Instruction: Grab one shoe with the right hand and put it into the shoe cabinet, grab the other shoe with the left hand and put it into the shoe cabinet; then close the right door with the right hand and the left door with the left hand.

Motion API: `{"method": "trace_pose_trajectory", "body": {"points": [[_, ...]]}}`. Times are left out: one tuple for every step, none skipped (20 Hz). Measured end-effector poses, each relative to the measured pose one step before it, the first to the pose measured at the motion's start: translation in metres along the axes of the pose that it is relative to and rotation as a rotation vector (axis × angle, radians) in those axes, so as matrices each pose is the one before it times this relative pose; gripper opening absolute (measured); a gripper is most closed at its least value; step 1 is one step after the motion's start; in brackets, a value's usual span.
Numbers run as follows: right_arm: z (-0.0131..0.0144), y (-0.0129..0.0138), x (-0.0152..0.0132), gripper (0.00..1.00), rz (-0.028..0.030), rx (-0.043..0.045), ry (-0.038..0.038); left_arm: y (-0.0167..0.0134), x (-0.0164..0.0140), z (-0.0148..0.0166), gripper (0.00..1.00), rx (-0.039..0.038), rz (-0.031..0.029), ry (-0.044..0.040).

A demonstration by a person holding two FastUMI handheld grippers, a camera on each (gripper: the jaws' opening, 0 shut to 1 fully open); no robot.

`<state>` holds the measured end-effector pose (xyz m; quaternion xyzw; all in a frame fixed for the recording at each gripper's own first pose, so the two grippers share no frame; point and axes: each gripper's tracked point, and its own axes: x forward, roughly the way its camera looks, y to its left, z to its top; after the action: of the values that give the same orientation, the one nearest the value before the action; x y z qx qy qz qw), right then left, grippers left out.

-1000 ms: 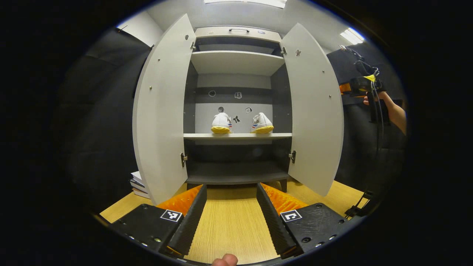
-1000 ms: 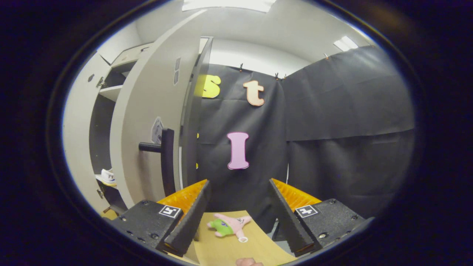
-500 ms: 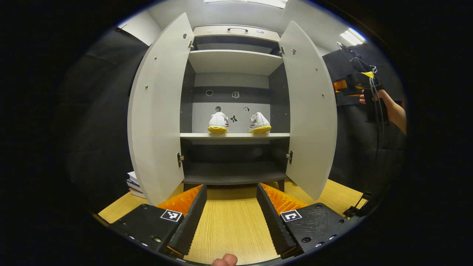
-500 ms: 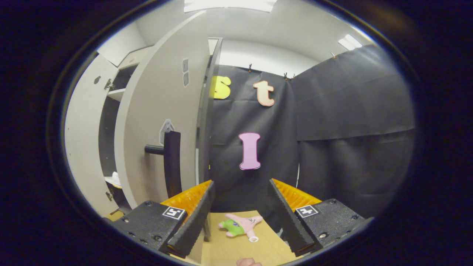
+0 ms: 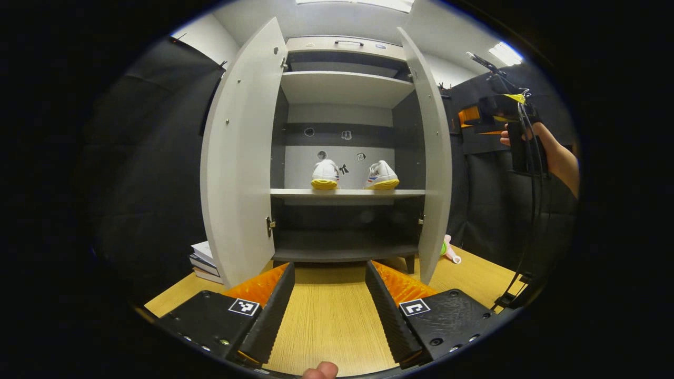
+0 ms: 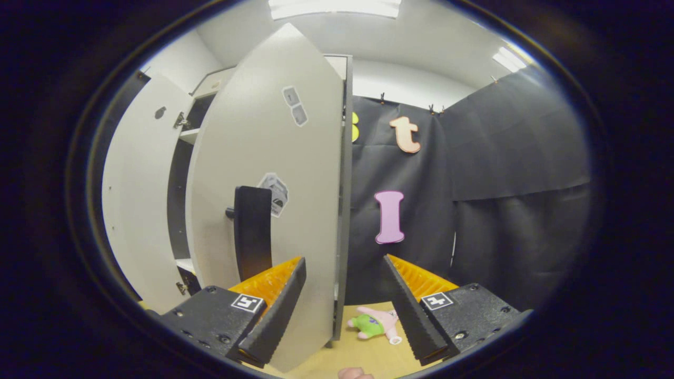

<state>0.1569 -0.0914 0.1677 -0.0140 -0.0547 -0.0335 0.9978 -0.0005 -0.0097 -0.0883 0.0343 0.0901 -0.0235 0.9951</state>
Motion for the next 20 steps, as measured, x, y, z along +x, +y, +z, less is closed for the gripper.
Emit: {"method": "trace_pose_trajectory", "body": {"points": [[-0.00165,0.00977,0.00481,0.94,0.01617,0.00636,0.00445,0.00532,-0.00087,0.00086,0.81,0.00252,0.00935,-0.00476],[-0.00106,0.01142,0.00579,0.94,0.01558,0.00494,0.00394,0.00482,-0.00115,0.00021,0.81,0.00195,0.00878,-0.00271],[-0.00166,0.01161,0.00557,0.94,0.01664,0.0006,0.0032,0.00634,-0.00076,-0.00036,0.81,0.00244,0.01293,-0.00106],[-0.00179,0.01226,0.00601,0.94,0.01561,0.00072,0.00411,0.00579,-0.00035,-0.00126,0.81,0.00046,0.01049,0.00224],[-0.00232,0.01039,0.00824,0.94,0.00843,-0.00168,0.00649,0.00573,-0.0001,-0.00173,0.81,-0.00187,0.01123,0.00434],[-0.00141,0.00736,0.00661,0.94,0.00003,-0.00703,0.00407,0.00496,0.0,-0.0016,0.81,-0.00334,0.01086,0.00588],[0.00173,0.0047,0.00509,0.94,-0.00487,-0.00026,-0.00747,0.00473,-0.00054,-0.00088,0.81,-0.00404,0.01077,0.00348],[-0.00075,0.00275,0.00444,0.94,-0.00251,-0.00222,0.00545,0.00464,-0.00112,-0.00124,0.81,-0.00316,0.01015,0.00106],[-0.00104,0.00351,0.00338,0.94,0.00243,0.00552,0.00102,0.0048,-0.00049,-0.00132,0.81,-0.00162,0.00971,0.00003],[0.00001,0.00103,0.00024,0.94,0.00175,0.0032,0.00228,0.00308,-0.00041,-0.00126,0.81,-0.00022,0.00738,0.0022],[0.00047,-0.00268,-0.0004,0.94,-0.00446,-0.00095,-0.00499,0.00314,-0.00007,0.00044,0.81,0.00076,0.00686,-0.00054],[0.00165,-0.00331,-0.00268,0.94,-0.00943,-0.00125,-0.01168,0.00305,0.00056,-0.00087,0.81,0.00105,0.00583,-0.00042],[0.00157,-0.00309,-0.00445,0.96,-0.00927,-0.0051,-0.00813,0.00183,0.00068,0.00089,0.81,-0.00054,0.00231,-0.00161],[0.00333,-0.00424,-0.00634,0.92,-0.0143,-0.00582,-0.01653,0.00081,0.00054,-0.00018,0.81,-0.00127,0.00147,-0.00108],[0.00224,-0.00385,-0.00753,0.96,-0.01162,-0.01324,-0.01958,-0.0005,-0.00012,0.00039,0.81,-0.00094,-0.00208,0.00094],[0.00242,-0.00279,-0.00968,0.92,-0.00851,-0.02103,-0.01434,-0.0022,0.00015,-0.00048,0.81,-0.00356,-0.00559,0.00605],[0.00012,-0.00251,-0.01126,0.96,-0.00966,-0.01734,-0.01345,-0.00174,-0.00035,0.00015,0.81,-0.00326,-0.00314,0.00324],[0.00141,-0.00053,-0.01137,0.96,0.00204,-0.00755,-0.01159,-0.00182,-0.00015,0.00215,0.81,0.00037,-0.00323,-0.00315],[-0.00032,0.00226,-0.01116,0.96,0.00614,-0.00015,-0.00685,-0.00109,0.00186,0.0012,0.81,0.00367,-0.00254,-0.00563],[-0.00241,0.00319,-0.01142,0.96,0.00947,0.00341,0.00042,-0.00084,0.00098,0.00018,0.81,0.00188,-0.00318,-0.00119]]}}
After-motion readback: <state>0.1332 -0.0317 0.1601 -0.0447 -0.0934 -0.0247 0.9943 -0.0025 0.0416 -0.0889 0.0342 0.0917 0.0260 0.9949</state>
